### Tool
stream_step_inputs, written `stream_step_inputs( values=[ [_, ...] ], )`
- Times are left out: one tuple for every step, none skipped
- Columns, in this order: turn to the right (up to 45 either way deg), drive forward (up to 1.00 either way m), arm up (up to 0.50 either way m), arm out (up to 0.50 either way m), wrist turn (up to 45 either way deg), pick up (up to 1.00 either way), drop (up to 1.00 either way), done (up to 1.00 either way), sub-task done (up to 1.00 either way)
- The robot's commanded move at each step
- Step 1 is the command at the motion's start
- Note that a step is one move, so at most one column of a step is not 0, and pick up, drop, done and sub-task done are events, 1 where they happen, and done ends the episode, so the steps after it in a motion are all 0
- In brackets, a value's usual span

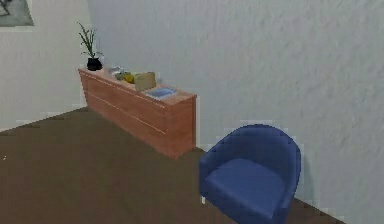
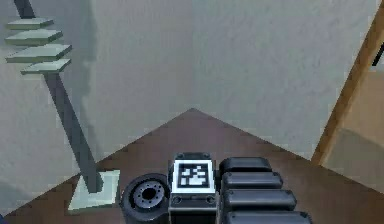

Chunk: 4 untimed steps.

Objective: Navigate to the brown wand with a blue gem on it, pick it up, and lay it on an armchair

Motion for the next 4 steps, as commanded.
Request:
stream_step_inputs(
  values=[
    [-12.0,0.00,0.00,0.00,0.0,0.00,0.00,0.00,0.00],
    [0.0,0.60,0.00,0.00,0.0,0.00,0.00,0.00,0.00],
    [18.0,0.00,0.00,0.00,0.0,0.00,0.00,0.00,0.00],
    [-12.0,0.00,0.00,0.00,0.0,0.00,0.00,0.00,0.00]
  ],
)
